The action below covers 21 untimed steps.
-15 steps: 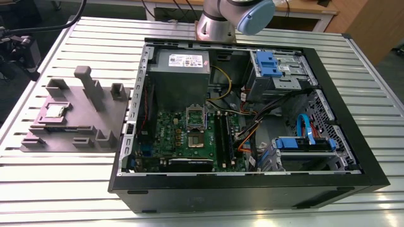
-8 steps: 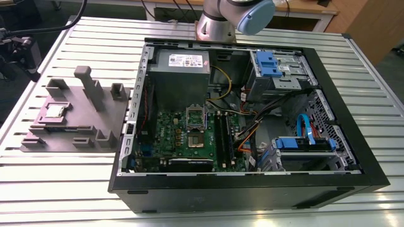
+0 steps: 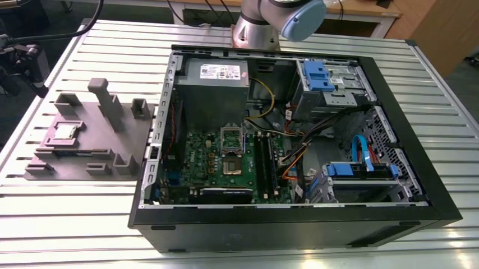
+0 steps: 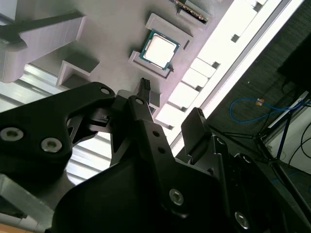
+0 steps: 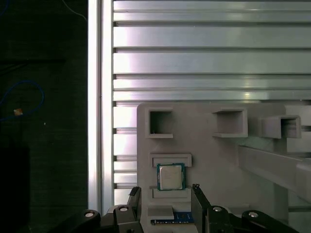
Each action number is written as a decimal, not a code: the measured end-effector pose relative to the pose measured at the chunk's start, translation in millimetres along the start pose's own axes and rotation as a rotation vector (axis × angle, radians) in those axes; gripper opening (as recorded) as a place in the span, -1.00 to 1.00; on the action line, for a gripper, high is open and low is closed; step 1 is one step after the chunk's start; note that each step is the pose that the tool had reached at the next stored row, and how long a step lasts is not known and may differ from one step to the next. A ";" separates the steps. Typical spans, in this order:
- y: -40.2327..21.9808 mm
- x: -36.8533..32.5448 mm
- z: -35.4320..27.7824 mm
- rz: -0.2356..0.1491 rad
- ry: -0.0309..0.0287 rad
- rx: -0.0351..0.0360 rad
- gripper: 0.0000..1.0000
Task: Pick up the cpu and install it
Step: 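Pick up the cpu and move it towards the insertion slot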
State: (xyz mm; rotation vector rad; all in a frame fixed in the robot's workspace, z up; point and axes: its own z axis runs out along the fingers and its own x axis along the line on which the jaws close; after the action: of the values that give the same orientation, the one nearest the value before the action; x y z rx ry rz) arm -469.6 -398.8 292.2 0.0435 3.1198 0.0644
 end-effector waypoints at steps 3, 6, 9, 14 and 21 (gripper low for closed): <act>0.0 0.0 0.4 0.000 0.0000 0.0000 0.06; -0.1 0.0 1.1 0.000 0.0000 0.0000 0.06; -0.1 0.0 1.8 0.000 0.0000 0.0000 0.06; -0.2 0.0 3.4 0.000 -0.0001 0.0000 0.06; -0.3 0.1 5.8 0.000 0.0000 0.0000 0.06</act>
State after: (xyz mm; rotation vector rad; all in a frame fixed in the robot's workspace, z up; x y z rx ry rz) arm -469.5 -398.9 286.4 0.0435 3.1198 0.0644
